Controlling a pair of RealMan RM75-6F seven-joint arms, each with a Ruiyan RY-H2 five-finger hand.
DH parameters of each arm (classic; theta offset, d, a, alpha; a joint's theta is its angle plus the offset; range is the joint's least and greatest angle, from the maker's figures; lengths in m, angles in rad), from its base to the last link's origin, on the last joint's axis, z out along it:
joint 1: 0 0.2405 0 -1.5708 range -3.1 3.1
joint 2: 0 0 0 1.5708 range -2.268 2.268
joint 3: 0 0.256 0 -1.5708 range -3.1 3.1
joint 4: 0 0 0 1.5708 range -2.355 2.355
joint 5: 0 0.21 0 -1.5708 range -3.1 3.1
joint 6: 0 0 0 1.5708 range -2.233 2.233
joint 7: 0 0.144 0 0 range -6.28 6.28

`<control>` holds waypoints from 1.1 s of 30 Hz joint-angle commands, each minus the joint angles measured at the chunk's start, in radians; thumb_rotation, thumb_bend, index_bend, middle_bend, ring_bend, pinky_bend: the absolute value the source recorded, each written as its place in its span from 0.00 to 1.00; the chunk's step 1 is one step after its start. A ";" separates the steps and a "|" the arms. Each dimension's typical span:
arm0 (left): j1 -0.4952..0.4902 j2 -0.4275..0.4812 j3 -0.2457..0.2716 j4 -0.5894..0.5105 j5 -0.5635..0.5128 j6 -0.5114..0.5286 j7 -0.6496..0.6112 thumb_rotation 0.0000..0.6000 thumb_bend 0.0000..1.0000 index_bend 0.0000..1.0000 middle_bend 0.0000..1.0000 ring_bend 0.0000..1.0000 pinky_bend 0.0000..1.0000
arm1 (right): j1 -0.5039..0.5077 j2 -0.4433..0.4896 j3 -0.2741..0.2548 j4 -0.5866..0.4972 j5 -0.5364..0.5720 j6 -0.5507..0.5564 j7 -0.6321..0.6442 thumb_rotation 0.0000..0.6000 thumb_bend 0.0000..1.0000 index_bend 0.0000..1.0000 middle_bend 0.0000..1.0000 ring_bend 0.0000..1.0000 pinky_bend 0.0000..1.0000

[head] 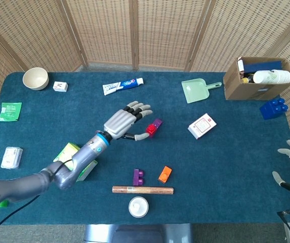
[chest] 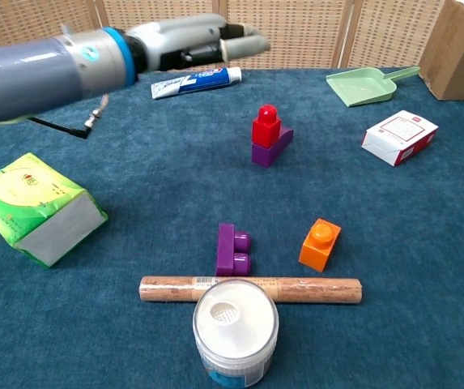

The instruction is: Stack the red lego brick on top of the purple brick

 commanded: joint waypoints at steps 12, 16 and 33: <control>0.393 0.524 0.180 -0.579 0.024 0.319 0.158 0.00 0.23 0.12 0.00 0.00 0.00 | 0.062 0.005 0.010 -0.062 -0.030 -0.053 -0.085 1.00 0.21 0.30 0.18 0.05 0.23; 0.509 0.605 0.247 -0.622 0.096 0.432 0.132 0.00 0.23 0.12 0.00 0.00 0.00 | 0.078 0.004 0.008 -0.092 -0.031 -0.074 -0.129 1.00 0.21 0.30 0.18 0.04 0.23; 0.927 0.651 0.388 -0.462 0.223 0.833 0.099 0.00 0.23 0.13 0.01 0.00 0.00 | 0.075 -0.012 -0.024 -0.155 -0.039 -0.071 -0.283 1.00 0.21 0.32 0.18 0.00 0.16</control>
